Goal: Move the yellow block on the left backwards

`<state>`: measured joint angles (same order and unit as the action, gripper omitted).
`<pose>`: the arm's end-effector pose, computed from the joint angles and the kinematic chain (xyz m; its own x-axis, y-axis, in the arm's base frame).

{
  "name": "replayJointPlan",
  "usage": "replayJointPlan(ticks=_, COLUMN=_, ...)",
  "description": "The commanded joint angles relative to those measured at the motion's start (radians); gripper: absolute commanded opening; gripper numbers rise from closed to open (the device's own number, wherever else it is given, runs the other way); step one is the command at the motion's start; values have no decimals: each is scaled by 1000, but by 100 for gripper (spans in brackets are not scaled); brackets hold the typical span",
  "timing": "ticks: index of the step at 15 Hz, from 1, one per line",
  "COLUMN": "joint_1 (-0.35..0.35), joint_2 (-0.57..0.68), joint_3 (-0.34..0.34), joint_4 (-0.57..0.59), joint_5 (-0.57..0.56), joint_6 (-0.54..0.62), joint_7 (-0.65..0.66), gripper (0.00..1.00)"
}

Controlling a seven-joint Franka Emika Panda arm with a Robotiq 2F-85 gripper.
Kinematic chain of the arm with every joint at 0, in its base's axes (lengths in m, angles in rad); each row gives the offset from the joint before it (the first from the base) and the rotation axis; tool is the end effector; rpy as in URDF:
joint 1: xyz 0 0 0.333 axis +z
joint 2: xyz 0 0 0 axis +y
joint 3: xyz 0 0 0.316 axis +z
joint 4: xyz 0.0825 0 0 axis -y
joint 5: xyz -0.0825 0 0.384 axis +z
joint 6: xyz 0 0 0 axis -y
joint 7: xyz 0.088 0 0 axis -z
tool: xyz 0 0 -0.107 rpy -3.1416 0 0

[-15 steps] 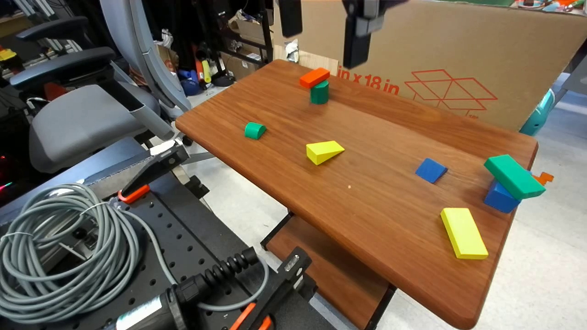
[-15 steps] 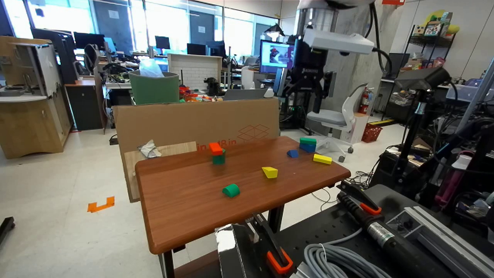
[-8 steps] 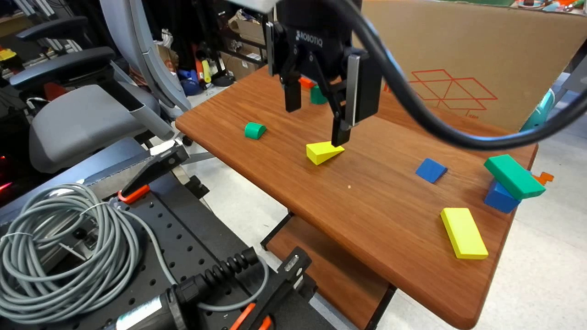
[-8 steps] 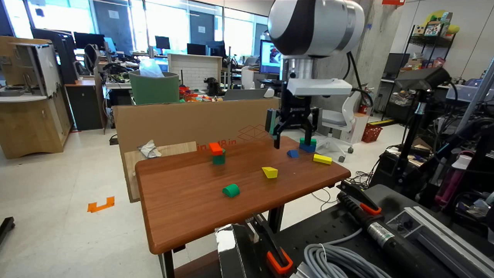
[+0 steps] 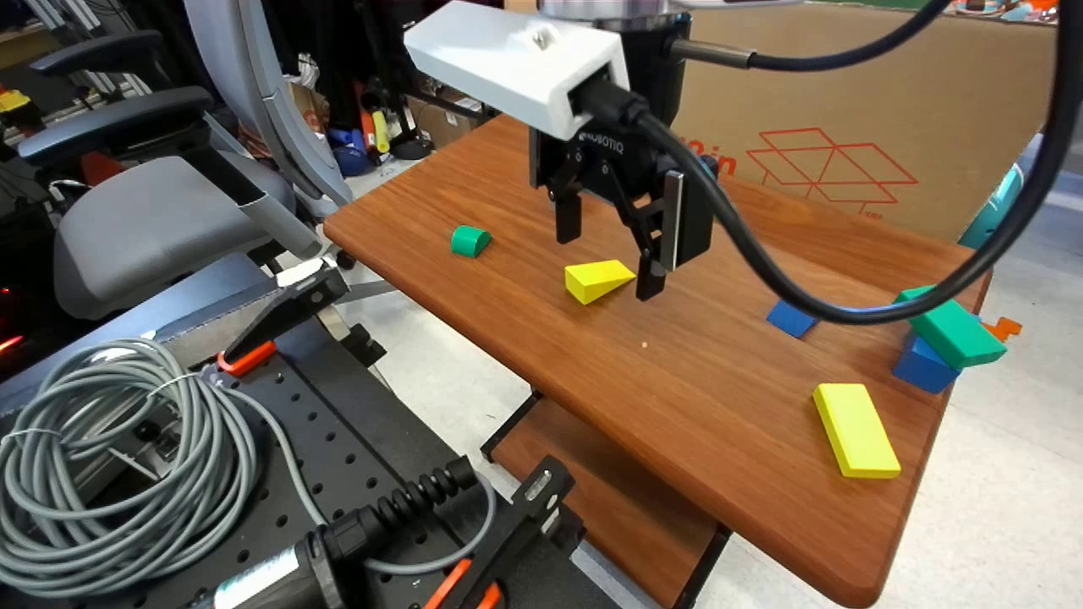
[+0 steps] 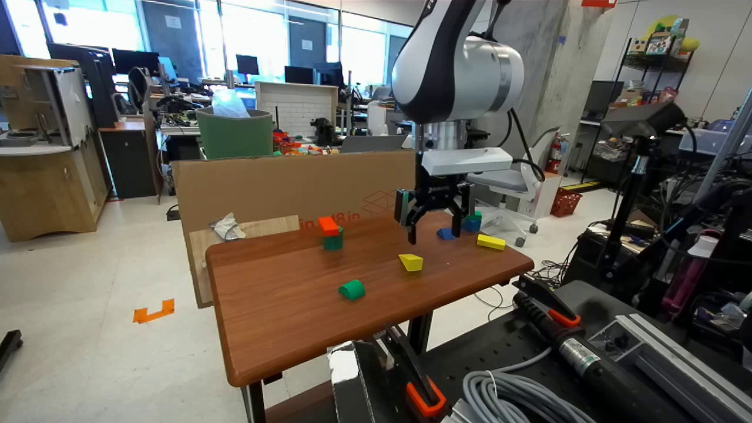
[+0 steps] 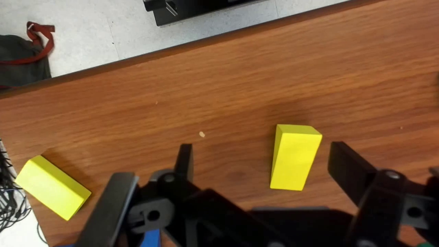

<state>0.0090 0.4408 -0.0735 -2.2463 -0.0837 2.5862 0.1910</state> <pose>0.5279 -0.0343 0.1600 0.9799 -0.1789 -0.0884 -0.1714 -0.9814 0.0863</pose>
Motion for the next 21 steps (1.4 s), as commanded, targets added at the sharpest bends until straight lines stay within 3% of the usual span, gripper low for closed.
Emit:
replayJointPlan(ticks=1, joint_1=35, joint_2=66, joint_3=-27, joint_4=59, joint_5=-23, joint_6=6, joint_7=33, gripper=100)
replayJointPlan(ticks=12, joint_1=80, joint_2=185, joint_3=-39, joint_4=146, joint_5=-20, joint_6=7, joint_7=46, gripper=100)
replayJointPlan(ticks=13, joint_1=85, joint_2=194, joint_3=-42, joint_4=151, joint_5=-22, joint_6=8, joint_7=48, gripper=96)
replayJointPlan(ticks=14, joint_1=88, joint_2=202, joint_3=-44, joint_4=158, joint_5=-24, joint_6=5, joint_7=48, gripper=72)
replayJointPlan(ticks=16, joint_1=93, joint_2=212, joint_3=-45, joint_4=162, joint_5=-24, joint_6=9, joint_7=45, gripper=69)
replayJointPlan(ticks=21, joint_1=84, joint_2=188, joint_3=-34, joint_4=147, joint_5=-9, joint_6=6, joint_7=21, gripper=31)
